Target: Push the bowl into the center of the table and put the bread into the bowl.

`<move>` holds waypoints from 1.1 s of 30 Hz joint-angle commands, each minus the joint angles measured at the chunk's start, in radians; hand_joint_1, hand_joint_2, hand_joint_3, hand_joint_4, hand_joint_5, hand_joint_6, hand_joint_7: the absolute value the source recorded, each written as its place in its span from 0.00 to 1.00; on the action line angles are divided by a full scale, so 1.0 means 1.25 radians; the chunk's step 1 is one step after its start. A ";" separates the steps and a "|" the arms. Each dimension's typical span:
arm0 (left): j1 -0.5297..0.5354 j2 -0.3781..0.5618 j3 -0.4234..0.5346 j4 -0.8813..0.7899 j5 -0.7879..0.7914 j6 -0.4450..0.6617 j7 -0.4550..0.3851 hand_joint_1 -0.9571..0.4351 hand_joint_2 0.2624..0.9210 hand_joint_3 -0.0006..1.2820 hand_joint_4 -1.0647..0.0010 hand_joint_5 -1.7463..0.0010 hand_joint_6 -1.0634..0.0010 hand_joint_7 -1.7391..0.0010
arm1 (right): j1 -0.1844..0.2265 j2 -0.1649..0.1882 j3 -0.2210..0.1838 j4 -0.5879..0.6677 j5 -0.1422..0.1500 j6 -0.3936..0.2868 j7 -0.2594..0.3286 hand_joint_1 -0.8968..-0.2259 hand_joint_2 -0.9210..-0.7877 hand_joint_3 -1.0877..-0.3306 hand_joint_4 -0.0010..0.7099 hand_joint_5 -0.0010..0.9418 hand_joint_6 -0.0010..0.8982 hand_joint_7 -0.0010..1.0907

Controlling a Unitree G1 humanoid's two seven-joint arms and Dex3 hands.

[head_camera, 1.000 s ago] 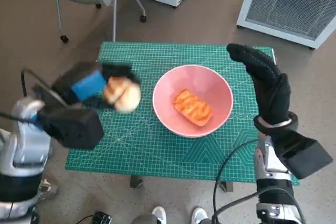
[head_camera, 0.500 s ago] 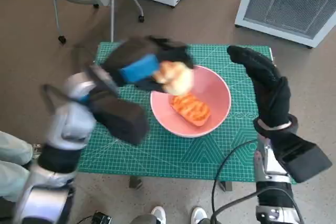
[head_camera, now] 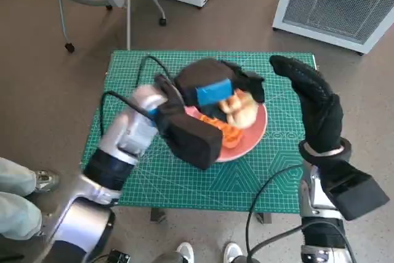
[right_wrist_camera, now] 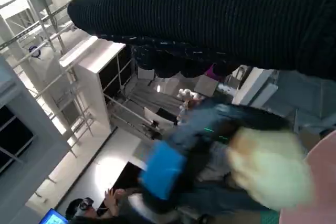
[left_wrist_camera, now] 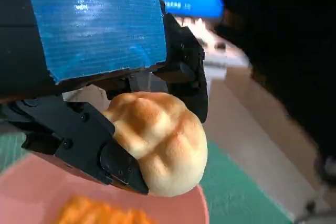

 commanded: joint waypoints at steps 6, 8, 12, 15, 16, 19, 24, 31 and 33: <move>-0.011 -0.022 -0.024 0.049 0.015 0.083 -0.053 0.72 0.89 0.14 0.65 0.67 0.64 0.75 | 0.026 -0.004 -0.004 -0.002 -0.012 0.013 -0.023 0.18 0.00 0.40 0.20 0.01 0.00 0.41; -0.008 -0.019 -0.031 0.028 0.028 0.116 -0.070 0.66 0.86 0.10 0.73 0.87 0.67 0.88 | 0.025 -0.005 -0.004 -0.003 -0.014 0.014 -0.026 0.18 0.00 0.40 0.20 0.01 0.00 0.41; 0.001 -0.004 -0.034 0.004 0.031 0.110 -0.079 0.57 0.83 0.07 0.82 0.96 0.69 0.96 | 0.023 -0.005 -0.003 -0.004 -0.017 0.016 -0.032 0.18 0.00 0.40 0.20 0.01 0.00 0.41; 0.003 0.004 -0.029 0.012 0.024 0.073 -0.071 0.51 0.82 0.06 0.87 0.99 0.70 0.98 | 0.020 -0.006 -0.003 -0.002 -0.017 0.018 -0.034 0.18 0.00 0.40 0.21 0.01 0.00 0.41; 0.003 0.006 -0.027 0.015 0.022 0.064 -0.069 0.50 0.82 0.05 0.89 0.99 0.70 0.98 | 0.019 -0.006 -0.002 -0.001 -0.016 0.018 -0.034 0.18 0.00 0.40 0.21 0.01 0.00 0.41; 0.007 0.013 -0.017 0.019 0.013 0.040 -0.061 0.47 0.83 0.04 0.91 1.00 0.71 0.99 | 0.015 -0.006 -0.002 0.004 -0.014 0.019 -0.033 0.18 0.00 0.40 0.21 0.01 0.00 0.41; 0.017 0.024 0.006 0.015 -0.012 0.024 -0.067 0.41 0.84 0.03 0.95 1.00 0.74 1.00 | 0.006 -0.005 -0.001 0.012 -0.013 0.021 -0.033 0.18 0.00 0.40 0.21 0.01 0.00 0.41; 0.018 0.038 0.066 0.048 -0.133 -0.024 -0.127 0.35 0.87 0.02 0.97 1.00 0.78 1.00 | -0.001 -0.005 0.001 0.016 -0.010 0.022 -0.029 0.20 0.00 0.40 0.21 0.01 0.00 0.42; 0.019 0.042 0.094 0.062 -0.192 -0.042 -0.166 0.34 0.89 0.02 0.98 1.00 0.79 1.00 | -0.002 -0.006 0.001 0.014 -0.010 0.023 -0.030 0.20 0.00 0.40 0.21 0.01 0.00 0.42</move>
